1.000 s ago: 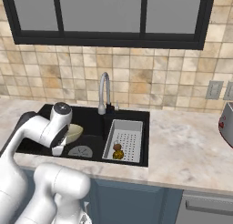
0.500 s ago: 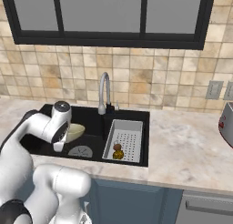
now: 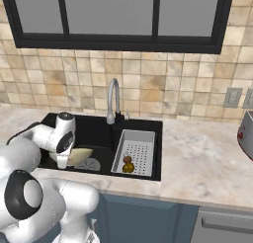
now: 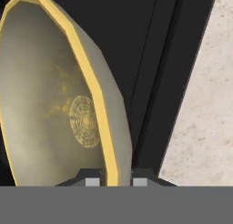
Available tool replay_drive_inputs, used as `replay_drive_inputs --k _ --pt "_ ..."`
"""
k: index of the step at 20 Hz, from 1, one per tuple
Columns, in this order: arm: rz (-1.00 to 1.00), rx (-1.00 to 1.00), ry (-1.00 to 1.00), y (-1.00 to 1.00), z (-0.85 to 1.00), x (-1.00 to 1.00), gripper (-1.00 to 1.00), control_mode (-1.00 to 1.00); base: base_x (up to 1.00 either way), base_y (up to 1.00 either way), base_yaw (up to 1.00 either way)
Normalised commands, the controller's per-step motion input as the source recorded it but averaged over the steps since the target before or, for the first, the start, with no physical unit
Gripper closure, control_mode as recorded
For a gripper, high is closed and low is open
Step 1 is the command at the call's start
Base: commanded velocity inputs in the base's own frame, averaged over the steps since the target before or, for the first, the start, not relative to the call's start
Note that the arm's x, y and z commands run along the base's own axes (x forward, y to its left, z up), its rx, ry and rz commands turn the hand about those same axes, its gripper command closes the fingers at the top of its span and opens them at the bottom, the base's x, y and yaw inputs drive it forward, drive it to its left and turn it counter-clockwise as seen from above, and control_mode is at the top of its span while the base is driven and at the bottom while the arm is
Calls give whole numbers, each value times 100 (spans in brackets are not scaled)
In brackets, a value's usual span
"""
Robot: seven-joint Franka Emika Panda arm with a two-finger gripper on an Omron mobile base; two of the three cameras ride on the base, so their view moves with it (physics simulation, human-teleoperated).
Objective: Dump the mushroom and lemon from the bowl so the bowl can be washed. Place the bowl in the sink after clearing the leftovers.
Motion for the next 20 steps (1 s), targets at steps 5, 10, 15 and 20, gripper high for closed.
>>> replay_drive_inputs --k 5,10,15,20 --pt "-6 0 3 26 -19 38 100 -100 0 0 0" --pt "-10 0 1 17 -50 39 100 -100 0 0 0" --pt "-9 -1 1 1 -61 22 100 -100 0 0 0" --pt "-2 0 0 0 0 6 -100 -100 0 0 0"
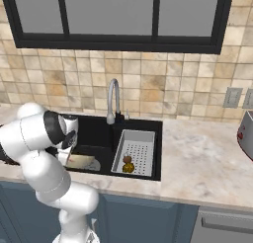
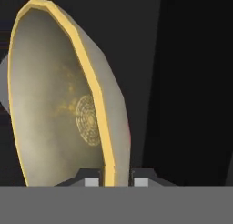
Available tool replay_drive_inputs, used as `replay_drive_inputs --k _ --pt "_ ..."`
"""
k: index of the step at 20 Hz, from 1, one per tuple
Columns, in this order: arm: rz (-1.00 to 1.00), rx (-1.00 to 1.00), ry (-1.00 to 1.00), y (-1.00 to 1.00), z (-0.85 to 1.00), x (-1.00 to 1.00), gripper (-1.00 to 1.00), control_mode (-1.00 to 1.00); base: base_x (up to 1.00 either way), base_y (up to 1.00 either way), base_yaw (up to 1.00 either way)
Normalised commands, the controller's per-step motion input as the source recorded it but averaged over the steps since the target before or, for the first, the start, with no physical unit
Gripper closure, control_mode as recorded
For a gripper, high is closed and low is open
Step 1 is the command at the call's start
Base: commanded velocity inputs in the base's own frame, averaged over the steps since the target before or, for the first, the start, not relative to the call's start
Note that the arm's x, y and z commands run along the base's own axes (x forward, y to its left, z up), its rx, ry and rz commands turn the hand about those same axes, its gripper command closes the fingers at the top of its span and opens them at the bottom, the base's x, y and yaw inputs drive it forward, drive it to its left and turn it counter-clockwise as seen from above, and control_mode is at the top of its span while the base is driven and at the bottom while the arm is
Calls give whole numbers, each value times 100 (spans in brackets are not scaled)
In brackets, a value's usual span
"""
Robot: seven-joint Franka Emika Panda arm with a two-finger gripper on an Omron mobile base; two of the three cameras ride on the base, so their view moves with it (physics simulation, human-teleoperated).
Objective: Dump the mushroom and lemon from the bowl so the bowl can be washed. Place the bowl in the sink after clearing the leftovers.
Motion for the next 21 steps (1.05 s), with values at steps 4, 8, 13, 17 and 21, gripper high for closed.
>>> replay_drive_inputs --k 4,8,13,17,21 --pt "-14 0 -4 8 82 -12 -100 -100 0 0 0" --pt "-22 0 -12 15 100 -37 -100 -100 0 0 0" --pt "-14 0 -27 2 100 -87 -100 -100 0 0 0" --pt "-11 1 -32 0 100 -100 -100 -100 0 0 0" --pt "-11 1 -36 0 100 -100 -100 -100 0 0 0"
